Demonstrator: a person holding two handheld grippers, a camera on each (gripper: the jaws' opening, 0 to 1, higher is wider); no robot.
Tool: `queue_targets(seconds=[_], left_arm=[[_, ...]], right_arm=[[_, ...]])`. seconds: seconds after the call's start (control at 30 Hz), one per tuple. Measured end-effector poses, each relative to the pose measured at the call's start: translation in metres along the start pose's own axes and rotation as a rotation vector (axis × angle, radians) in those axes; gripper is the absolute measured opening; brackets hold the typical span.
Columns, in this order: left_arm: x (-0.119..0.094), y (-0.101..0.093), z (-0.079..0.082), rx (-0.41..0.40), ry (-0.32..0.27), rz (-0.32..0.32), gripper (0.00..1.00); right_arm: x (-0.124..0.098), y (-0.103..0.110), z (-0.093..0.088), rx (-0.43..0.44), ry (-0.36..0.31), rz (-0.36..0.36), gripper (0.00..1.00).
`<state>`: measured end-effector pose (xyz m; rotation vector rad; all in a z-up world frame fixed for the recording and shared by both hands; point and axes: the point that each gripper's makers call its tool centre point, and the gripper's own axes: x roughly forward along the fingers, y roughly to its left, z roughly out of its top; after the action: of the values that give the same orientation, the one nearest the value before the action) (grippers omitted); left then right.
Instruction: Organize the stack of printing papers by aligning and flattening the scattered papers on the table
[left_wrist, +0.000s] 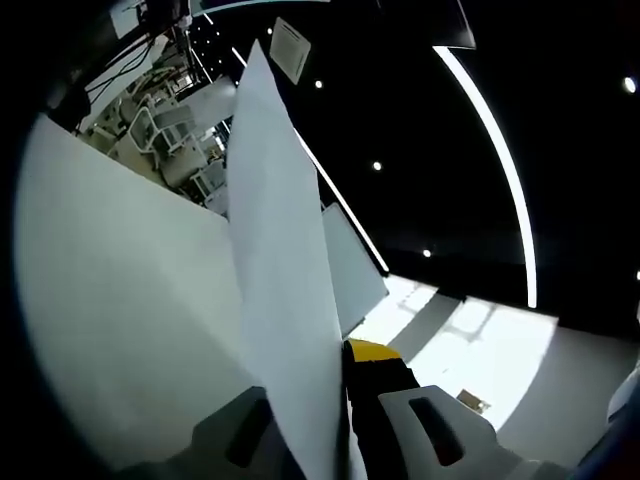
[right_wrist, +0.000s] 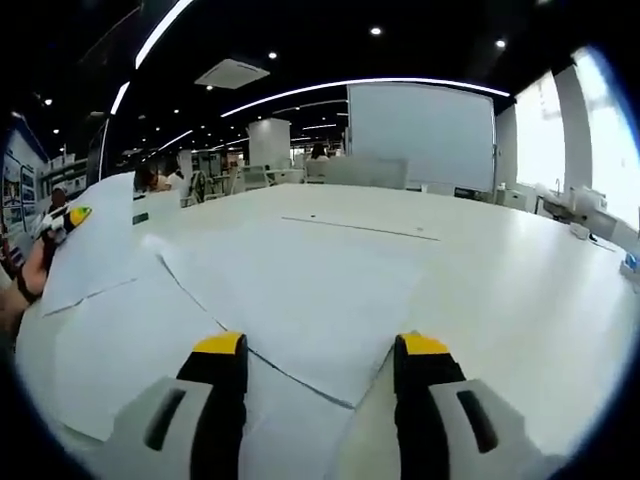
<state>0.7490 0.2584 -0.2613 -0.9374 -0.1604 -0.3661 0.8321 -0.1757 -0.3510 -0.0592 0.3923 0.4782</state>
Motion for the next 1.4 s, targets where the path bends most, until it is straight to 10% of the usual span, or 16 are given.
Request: queue_targets(seconds=[1.1, 1.4], left_arm=[[0.000, 0.000, 0.002, -0.015, -0.006, -0.001, 0.06], [0.000, 0.000, 0.002, -0.015, -0.005, -0.001, 0.06]], right_arm=[[-0.006, 0.003, 0.013, 0.136, -0.056, -0.010, 0.53], [0.002, -0.001, 0.002, 0.037, -0.001, -0.084, 0.51]])
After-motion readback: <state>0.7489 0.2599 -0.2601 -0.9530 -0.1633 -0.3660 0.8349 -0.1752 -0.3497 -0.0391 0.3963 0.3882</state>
